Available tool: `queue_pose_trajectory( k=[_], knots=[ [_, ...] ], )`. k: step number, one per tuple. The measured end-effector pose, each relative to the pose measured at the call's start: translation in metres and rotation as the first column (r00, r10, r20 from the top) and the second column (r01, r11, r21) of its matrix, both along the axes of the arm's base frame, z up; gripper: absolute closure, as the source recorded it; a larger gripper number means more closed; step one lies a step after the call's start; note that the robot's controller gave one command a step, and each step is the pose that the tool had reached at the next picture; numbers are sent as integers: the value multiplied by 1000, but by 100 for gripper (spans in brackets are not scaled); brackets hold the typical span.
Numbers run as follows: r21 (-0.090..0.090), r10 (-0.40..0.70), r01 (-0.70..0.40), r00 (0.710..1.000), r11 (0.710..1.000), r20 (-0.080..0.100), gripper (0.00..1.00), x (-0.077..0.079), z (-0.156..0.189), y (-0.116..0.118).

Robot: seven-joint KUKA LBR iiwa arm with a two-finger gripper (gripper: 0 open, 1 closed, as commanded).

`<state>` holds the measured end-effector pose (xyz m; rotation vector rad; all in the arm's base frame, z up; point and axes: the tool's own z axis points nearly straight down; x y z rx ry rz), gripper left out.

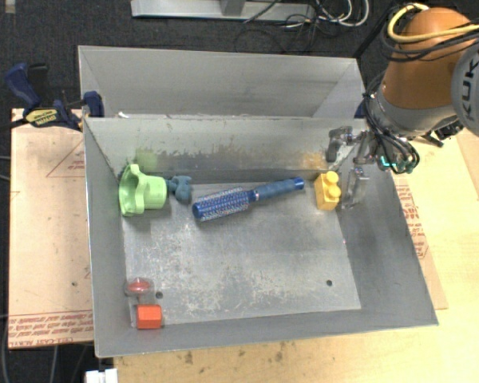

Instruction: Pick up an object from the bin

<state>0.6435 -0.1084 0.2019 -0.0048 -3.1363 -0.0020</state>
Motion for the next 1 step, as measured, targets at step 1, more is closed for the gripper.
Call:
queue_pose_trajectory(
  k=[1],
  knots=[
    [4,-22,22,1000,1000,0,0,-13,-62,75]
  ],
)
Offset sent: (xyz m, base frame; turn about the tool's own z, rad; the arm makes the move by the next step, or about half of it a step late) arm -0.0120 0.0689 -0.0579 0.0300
